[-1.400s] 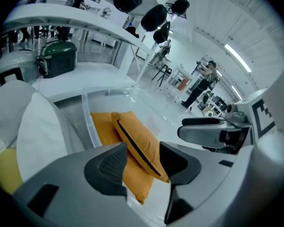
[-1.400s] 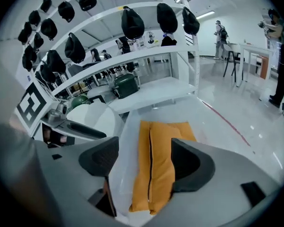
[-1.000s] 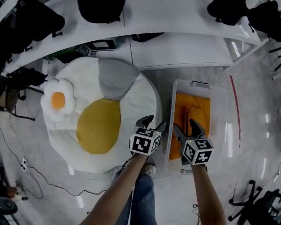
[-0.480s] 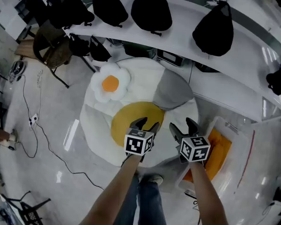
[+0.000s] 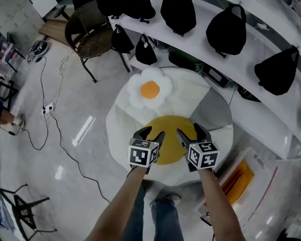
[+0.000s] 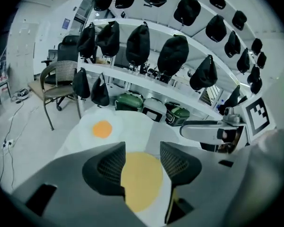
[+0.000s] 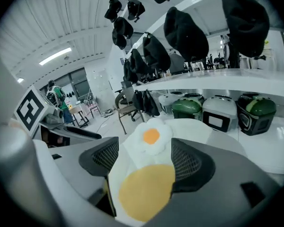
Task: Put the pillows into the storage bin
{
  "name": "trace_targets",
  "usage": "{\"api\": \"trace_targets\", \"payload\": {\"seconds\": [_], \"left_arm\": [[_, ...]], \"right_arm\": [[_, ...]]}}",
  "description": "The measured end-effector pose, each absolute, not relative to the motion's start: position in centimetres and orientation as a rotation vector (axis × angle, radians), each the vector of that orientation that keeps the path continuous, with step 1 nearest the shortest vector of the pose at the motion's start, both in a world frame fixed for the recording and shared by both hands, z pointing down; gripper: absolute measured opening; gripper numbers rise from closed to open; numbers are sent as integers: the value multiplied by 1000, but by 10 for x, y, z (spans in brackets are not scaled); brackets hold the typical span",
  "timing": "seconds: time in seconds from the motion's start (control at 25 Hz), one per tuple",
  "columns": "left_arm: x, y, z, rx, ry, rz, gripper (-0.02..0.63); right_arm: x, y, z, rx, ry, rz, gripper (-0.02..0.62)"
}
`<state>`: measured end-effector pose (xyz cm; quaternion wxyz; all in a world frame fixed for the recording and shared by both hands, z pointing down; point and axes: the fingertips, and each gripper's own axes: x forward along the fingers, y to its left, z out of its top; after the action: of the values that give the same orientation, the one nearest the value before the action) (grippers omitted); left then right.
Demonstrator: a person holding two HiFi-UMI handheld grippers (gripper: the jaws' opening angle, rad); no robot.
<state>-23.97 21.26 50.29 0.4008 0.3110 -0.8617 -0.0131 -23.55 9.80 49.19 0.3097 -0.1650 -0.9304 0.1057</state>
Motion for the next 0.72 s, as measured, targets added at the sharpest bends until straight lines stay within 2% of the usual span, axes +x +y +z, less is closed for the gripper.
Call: {"api": "trace_targets", "payload": {"seconds": [0.72], "left_arm": [[-433,319,577,815,-2135,0,229]], "right_arm": [[-413,191,567,-351,-2410,248,327]]}}
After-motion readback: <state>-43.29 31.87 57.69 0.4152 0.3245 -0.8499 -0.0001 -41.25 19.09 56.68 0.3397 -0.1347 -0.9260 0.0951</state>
